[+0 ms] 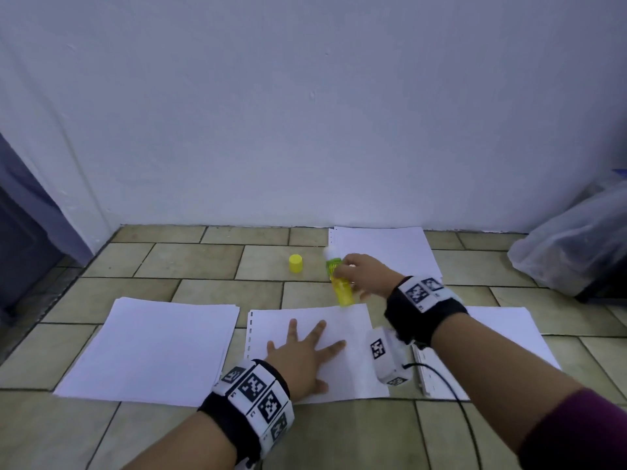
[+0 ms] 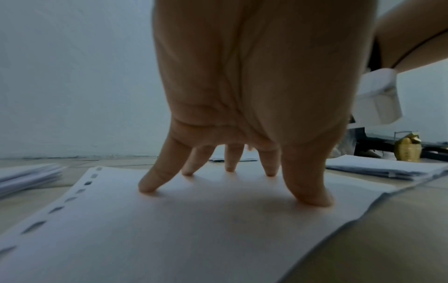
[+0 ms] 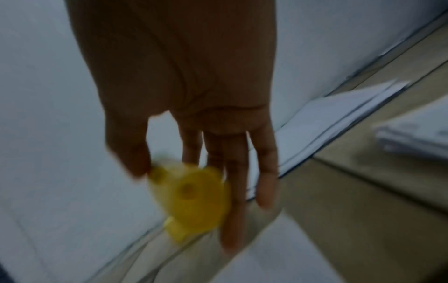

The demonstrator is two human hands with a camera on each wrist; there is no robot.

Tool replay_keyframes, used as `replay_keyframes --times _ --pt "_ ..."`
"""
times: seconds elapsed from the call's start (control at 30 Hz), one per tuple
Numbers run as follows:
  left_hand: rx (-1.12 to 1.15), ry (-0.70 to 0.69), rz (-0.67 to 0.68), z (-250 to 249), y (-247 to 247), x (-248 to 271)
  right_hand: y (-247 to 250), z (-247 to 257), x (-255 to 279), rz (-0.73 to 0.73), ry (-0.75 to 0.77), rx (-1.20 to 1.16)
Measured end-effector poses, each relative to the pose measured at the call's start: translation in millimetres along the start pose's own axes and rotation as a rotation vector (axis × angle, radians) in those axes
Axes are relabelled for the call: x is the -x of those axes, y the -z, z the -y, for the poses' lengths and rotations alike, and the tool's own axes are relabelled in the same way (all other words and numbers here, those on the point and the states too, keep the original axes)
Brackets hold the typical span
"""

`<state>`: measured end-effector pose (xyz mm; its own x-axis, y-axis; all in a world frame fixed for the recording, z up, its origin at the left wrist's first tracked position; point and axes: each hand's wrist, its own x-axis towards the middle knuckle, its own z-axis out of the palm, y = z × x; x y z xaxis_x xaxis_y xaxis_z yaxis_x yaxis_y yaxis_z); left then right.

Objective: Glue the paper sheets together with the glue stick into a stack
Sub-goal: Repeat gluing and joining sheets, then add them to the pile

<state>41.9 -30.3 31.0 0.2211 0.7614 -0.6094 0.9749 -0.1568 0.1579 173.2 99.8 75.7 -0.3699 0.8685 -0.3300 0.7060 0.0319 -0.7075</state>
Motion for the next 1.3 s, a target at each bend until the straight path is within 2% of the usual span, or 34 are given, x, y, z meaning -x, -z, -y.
replay_keyframes --times 0.07,0.1,0.23,0.27,0.37,0.47,0.6,0.8,0.97,1.17,1.3 --pt "0.005 0.013 -0.021 -3 1 -2 22 -7 17 0.137 -0.064 0.064" --pt "0.003 0.022 -0.028 -5 3 -3 31 -10 24 0.118 -0.067 0.107" --pt "0.010 0.059 -0.053 -13 7 -9 43 -23 30 -0.261 0.009 0.100" --pt "0.012 0.070 -0.065 -14 6 -11 41 -26 30 -0.306 0.027 0.043" --pt "0.018 0.103 -0.090 -18 3 -13 25 -33 32 -0.313 0.084 -0.131" --pt "0.014 0.105 -0.093 -18 2 -16 7 -37 28 -0.343 0.154 -0.103" --pt "-0.005 0.087 -0.089 -13 1 -18 -10 -37 22 -0.325 0.196 -0.076" --pt "-0.036 0.073 -0.103 -8 -2 -21 -9 -40 26 -0.289 0.221 0.072" --pt "-0.049 0.053 -0.114 -6 1 -19 -7 -48 54 -0.199 0.255 0.219" --pt "-0.090 0.044 -0.114 -11 10 -13 -5 -64 94 -0.122 0.277 0.256" --pt "-0.167 0.027 -0.066 -9 21 -4 -1 -68 104 -0.069 0.270 0.256"
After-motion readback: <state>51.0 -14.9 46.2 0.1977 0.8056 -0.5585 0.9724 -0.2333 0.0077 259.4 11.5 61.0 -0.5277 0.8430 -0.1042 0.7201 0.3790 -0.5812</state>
